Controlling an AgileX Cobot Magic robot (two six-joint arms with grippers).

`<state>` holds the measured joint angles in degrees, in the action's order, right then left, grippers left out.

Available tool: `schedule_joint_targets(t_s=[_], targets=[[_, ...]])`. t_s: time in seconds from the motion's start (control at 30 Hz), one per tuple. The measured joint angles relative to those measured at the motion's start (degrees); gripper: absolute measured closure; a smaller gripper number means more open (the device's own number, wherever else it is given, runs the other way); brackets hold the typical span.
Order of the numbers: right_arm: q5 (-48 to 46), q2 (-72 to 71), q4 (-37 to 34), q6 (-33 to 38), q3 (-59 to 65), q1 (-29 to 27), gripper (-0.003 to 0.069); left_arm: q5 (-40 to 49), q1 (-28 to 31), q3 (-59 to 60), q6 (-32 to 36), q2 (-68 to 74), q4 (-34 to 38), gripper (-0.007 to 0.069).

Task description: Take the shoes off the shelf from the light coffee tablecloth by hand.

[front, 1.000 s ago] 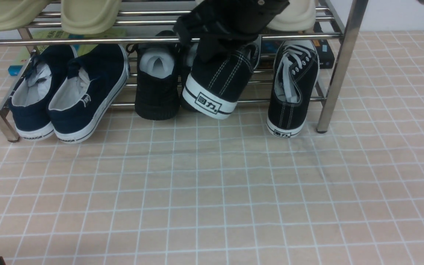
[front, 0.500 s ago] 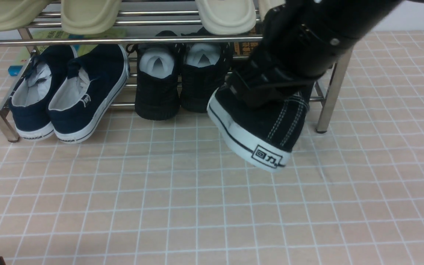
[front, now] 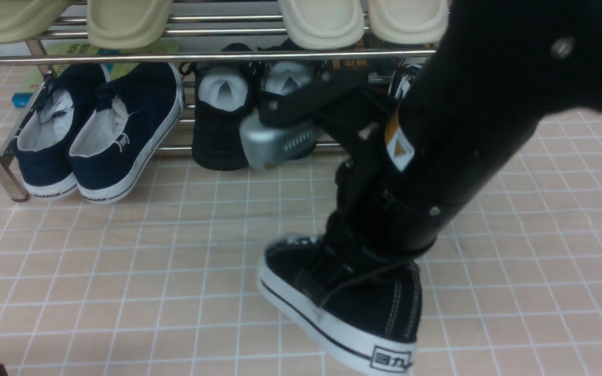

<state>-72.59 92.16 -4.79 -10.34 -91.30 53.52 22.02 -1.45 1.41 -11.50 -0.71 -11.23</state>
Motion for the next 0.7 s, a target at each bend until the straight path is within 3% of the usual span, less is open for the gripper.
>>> schedule_joint_targets(t_s=[0.7], targets=[[7.75, 4.02, 19.54, -7.74, 1.43, 0.00, 0.0642, 0.00, 0.00, 0.00, 0.00, 0.00, -0.10, 0.0385]])
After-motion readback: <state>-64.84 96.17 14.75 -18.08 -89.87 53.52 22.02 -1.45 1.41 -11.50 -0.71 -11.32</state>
